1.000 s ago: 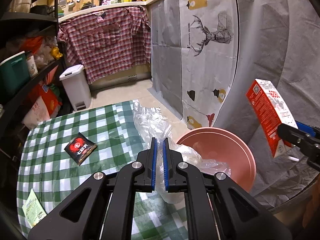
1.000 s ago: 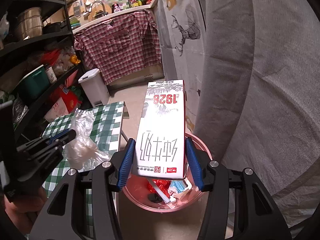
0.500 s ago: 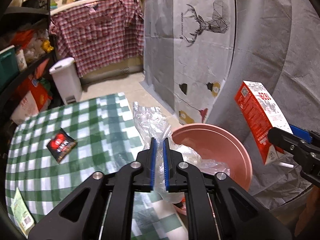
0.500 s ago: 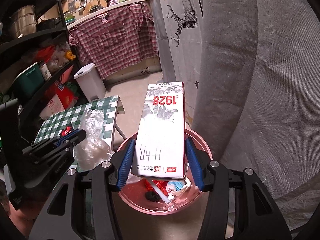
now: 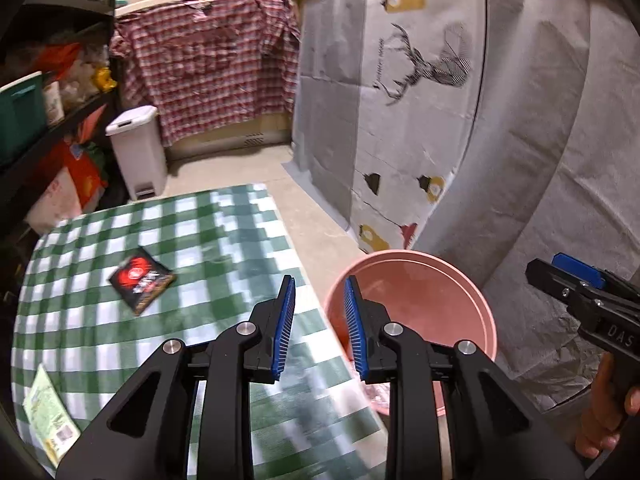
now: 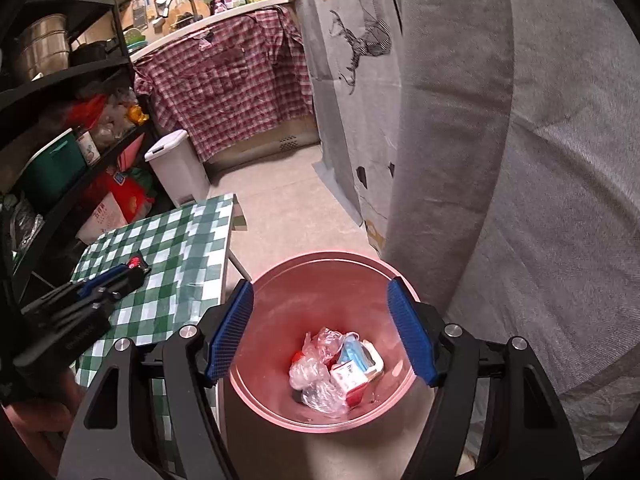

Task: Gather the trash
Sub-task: 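Move left tool to green-white label sheet while right tool approaches black-red sauce packet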

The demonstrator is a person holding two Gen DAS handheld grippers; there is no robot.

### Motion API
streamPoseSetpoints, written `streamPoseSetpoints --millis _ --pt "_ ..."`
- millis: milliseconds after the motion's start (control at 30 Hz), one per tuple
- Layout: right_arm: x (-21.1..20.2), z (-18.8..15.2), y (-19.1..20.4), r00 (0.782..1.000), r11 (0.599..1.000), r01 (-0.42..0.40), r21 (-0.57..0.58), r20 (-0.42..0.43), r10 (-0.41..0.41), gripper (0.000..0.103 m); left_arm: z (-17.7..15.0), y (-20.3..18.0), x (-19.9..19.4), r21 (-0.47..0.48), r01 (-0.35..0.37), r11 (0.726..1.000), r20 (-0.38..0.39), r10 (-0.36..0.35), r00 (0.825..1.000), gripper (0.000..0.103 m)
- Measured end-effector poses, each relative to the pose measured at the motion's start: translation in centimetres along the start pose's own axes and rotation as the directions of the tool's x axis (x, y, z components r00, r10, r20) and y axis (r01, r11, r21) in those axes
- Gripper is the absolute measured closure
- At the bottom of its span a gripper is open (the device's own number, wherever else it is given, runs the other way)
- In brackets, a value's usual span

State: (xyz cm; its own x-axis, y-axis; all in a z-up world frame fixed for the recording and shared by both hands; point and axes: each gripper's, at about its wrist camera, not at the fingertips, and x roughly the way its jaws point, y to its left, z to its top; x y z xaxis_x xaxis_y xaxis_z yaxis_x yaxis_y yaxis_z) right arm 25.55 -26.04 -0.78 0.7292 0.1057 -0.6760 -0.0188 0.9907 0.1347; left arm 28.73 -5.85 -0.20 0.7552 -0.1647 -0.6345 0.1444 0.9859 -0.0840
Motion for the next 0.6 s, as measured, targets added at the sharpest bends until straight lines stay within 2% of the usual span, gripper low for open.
streamPoseSetpoints --millis 200,267,333,433,600 --pt "-1.3 0.1 1.4 0.999 0.999 -0.027 -0.022 0.045 0.028 0.049 -0.5 3.9 -3.6 -0.006 -0.063 0.998 0.038 0.064 0.997 0.077" --pt "-1.7 0.1 2.2 0.997 0.999 -0.044 -0.031 0.058 0.045 0.058 -0.8 5.3 -4.6 -0.011 -0.084 0.996 0.047 0.084 0.995 0.077" --pt "-1.9 0.0 2.9 0.996 0.997 -0.064 -0.032 0.064 0.066 0.074 -1.3 7.0 -5.7 -0.024 -0.114 0.993 0.053 0.115 0.992 0.077" --pt "-2.0 -0.1 4.4 0.992 0.994 -0.105 -0.035 0.061 0.107 0.089 -2.4 9.9 -7.0 -0.043 -0.17 0.985 0.047 0.172 0.984 0.077" --pt "-1.5 -0.7 7.5 0.984 0.984 -0.173 -0.052 0.046 0.175 0.091 -4.2 14.2 -8.7 -0.078 -0.263 0.962 0.02 0.265 0.964 0.077"
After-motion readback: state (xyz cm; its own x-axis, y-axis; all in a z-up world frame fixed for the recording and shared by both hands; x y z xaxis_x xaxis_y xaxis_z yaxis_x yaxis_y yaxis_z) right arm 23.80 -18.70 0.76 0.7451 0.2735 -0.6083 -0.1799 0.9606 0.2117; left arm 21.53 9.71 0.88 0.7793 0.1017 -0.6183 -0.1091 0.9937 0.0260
